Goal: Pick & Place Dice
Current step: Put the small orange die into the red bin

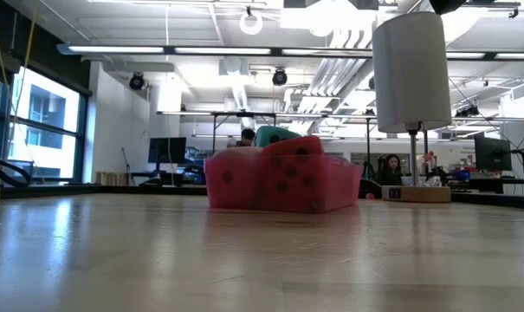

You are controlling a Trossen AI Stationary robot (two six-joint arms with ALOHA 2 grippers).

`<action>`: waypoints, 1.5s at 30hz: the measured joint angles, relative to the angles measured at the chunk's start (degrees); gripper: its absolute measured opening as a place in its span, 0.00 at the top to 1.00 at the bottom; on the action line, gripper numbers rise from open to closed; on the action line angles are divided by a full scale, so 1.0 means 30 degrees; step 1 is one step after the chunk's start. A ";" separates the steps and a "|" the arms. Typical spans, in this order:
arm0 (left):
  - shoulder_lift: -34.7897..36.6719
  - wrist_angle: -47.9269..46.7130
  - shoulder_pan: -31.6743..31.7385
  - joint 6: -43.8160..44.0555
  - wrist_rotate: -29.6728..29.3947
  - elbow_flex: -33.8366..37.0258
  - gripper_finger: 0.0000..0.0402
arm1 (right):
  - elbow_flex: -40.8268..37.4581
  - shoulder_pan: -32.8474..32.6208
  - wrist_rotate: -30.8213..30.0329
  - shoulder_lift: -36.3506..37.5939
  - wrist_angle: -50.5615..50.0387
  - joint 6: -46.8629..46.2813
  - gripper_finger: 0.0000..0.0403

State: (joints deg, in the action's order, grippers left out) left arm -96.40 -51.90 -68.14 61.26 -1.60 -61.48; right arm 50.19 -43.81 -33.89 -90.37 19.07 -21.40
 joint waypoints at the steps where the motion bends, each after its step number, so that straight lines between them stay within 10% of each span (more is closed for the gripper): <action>1: 0.0000 -0.0017 0.0000 -0.0077 -0.0001 0.0003 0.56 | 0.0000 0.0000 0.0004 0.0000 0.0000 -0.0004 0.52; 36: -0.1945 0.0941 -0.0131 -0.2138 0.0434 0.0520 0.56 | 0.0000 0.0000 0.0007 0.0000 0.0012 -0.0506 0.52; 45: -0.1982 0.1105 -0.0741 -0.1948 0.0341 0.0542 0.71 | 0.0000 0.0000 0.0000 0.0000 0.0153 -0.0499 0.52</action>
State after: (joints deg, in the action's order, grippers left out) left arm -102.35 -48.59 -70.36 55.42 -0.57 -59.86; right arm 50.19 -43.81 -33.89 -90.37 19.53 -22.90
